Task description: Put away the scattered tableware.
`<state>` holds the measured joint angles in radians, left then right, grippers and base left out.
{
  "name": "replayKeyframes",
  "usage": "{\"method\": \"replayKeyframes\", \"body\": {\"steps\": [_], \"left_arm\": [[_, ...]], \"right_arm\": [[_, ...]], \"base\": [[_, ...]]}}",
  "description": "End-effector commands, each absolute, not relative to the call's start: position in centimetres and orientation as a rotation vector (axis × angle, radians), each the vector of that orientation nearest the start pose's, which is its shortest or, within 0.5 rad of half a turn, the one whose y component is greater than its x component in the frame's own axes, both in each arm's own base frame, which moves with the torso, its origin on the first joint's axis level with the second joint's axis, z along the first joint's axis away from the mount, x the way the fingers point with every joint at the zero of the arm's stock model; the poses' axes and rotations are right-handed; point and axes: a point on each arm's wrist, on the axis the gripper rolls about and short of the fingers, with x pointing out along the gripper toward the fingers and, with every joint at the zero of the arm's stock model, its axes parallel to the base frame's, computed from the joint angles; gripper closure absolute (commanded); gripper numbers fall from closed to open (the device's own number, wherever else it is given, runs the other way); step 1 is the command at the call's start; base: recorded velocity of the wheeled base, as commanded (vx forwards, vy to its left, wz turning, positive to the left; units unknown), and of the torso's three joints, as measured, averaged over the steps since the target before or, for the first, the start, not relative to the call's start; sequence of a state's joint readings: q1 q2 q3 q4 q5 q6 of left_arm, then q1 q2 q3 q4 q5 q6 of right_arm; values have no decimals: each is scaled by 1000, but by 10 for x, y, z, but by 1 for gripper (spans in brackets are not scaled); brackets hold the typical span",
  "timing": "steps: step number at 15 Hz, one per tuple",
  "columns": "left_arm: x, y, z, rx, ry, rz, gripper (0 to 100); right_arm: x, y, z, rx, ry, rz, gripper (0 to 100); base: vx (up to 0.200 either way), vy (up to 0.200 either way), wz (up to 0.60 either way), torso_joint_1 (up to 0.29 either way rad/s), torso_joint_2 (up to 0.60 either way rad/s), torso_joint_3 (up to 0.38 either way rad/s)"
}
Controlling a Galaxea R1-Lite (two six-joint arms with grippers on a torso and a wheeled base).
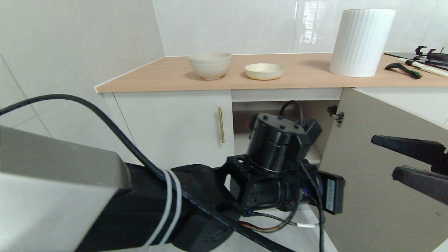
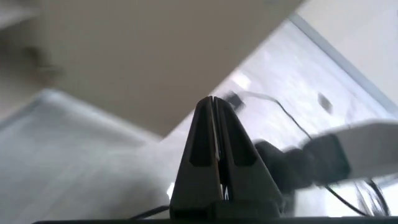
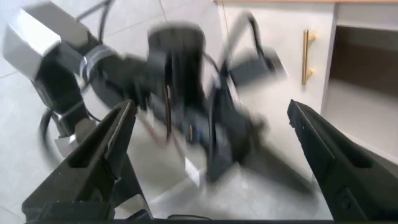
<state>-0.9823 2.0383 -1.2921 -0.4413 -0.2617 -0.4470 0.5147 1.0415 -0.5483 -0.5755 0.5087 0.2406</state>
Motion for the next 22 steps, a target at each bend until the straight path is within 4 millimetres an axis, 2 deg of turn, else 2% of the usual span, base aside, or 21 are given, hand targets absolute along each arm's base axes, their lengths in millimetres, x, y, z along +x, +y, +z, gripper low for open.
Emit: {"method": "replayKeyframes", "body": {"steps": [1,2,3,4,5,7,8,9,12,15,16,21,22], "left_arm": [[233,-283,199,-304,528,-1030,100],[235,-266,200,-309,528,-994,100],[236,-226,204,-325,514,-910,100],[233,-199,206,-330,502,-856,100],[229,-183,208,-332,488,-829,100],[214,-136,210,-337,448,-730,100],[211,-131,211,-339,443,-721,100],[198,-119,208,-339,440,-706,100],[193,-116,212,-283,397,-720,100],[189,-111,209,-203,399,-716,100],[188,-106,210,-181,393,-697,0],[196,-94,220,-146,310,-599,0],[193,-90,225,-129,274,-518,0]], "right_arm": [[137,90,248,220,100,1001,0],[147,95,246,220,118,971,0],[172,108,242,216,161,888,0],[188,116,237,213,192,840,0],[196,120,231,210,214,806,0],[215,130,213,189,283,744,0],[217,132,213,188,285,746,0],[225,136,213,184,297,741,0],[234,141,216,143,288,734,0],[249,147,199,51,322,596,0],[249,146,193,39,340,584,0],[241,142,195,36,333,587,0],[240,141,195,35,328,588,0]], "base": [[0,0,0,0,0,0],[0,0,0,0,0,0],[0,0,0,0,0,0],[0,0,0,0,0,0],[0,0,0,0,0,0],[0,0,0,0,0,0],[0,0,0,0,0,0],[0,0,0,0,0,0],[0,0,0,0,0,0],[0,0,0,0,0,0],[0,0,0,0,0,0],[0,0,0,0,0,0],[0,0,0,0,0,0]]}}
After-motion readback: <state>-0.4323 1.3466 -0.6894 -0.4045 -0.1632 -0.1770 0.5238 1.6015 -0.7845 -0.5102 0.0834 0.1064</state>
